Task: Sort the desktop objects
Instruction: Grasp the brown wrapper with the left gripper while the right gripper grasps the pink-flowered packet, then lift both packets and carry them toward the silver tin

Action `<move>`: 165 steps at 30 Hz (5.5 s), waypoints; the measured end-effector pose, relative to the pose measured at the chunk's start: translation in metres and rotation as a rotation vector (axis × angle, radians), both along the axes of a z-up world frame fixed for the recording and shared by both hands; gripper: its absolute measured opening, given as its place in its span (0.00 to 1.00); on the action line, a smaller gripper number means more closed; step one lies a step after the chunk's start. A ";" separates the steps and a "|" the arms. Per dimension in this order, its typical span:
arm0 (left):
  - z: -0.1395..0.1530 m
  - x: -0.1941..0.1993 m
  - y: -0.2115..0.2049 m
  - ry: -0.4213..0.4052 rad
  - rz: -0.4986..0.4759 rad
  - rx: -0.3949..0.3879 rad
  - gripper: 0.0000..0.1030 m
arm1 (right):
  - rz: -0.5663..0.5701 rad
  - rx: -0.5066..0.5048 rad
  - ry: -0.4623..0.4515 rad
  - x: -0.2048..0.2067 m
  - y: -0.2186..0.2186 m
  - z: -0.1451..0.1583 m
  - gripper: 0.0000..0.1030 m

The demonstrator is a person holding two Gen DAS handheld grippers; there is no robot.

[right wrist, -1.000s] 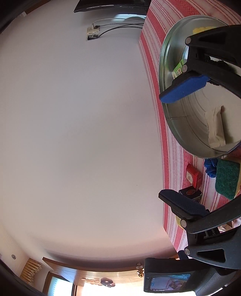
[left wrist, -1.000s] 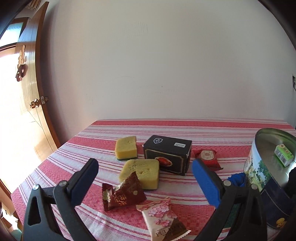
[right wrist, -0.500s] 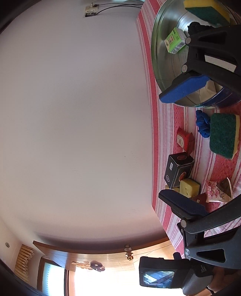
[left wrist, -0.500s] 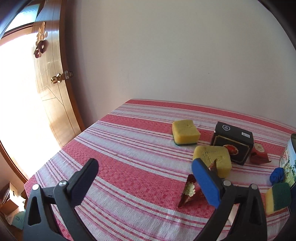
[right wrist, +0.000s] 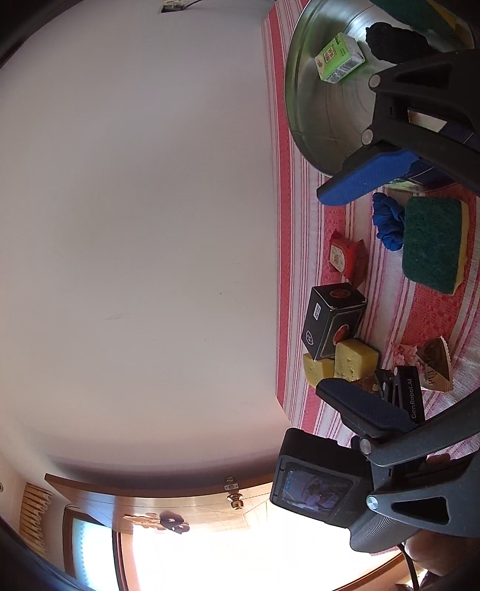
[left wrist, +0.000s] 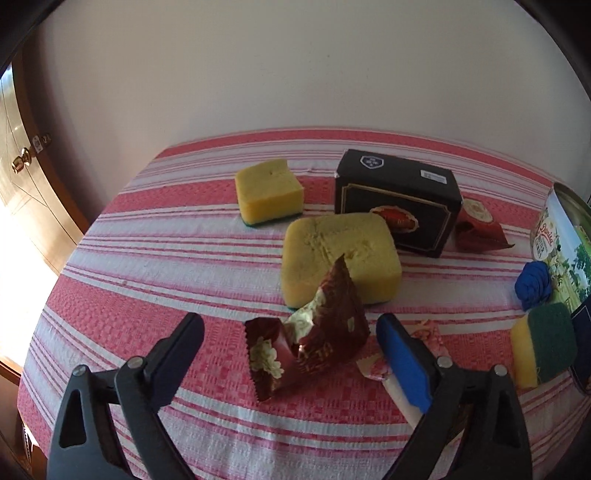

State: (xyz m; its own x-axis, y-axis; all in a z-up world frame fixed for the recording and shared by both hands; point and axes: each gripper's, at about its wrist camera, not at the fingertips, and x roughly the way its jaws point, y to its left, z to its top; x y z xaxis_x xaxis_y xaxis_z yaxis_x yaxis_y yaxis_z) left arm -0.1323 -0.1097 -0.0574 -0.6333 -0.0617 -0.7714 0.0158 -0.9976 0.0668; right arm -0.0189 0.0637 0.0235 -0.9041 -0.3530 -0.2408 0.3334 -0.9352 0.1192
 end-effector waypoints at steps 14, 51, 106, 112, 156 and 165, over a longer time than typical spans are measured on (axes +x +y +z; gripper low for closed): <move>0.002 0.006 -0.025 0.023 0.064 0.160 0.38 | -0.002 -0.045 -0.053 -0.008 0.010 -0.002 0.93; 0.048 0.077 -0.042 0.414 0.351 0.079 0.33 | 0.368 0.138 -0.381 -0.047 -0.056 -0.031 0.40; 0.064 0.076 0.117 0.393 -0.096 0.187 0.33 | -0.324 0.058 0.009 0.024 0.124 0.020 0.41; 0.072 0.075 0.149 0.405 -0.180 0.184 0.33 | -0.387 0.071 0.025 0.026 0.144 0.025 0.41; 0.075 0.057 0.302 0.288 -0.388 0.033 0.33 | -0.540 0.147 -0.022 -0.003 0.261 0.038 0.41; 0.069 0.052 0.299 0.256 -0.368 0.034 0.33 | -0.495 0.165 -0.025 -0.011 0.253 0.041 0.41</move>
State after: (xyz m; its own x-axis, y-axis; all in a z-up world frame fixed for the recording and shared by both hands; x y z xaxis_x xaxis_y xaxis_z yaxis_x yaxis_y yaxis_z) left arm -0.0807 0.1896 0.0120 -0.7793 0.2257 -0.5846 -0.3284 -0.9416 0.0742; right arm -0.0296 0.3165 0.0648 -0.9465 0.1593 -0.2806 -0.1541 -0.9872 -0.0405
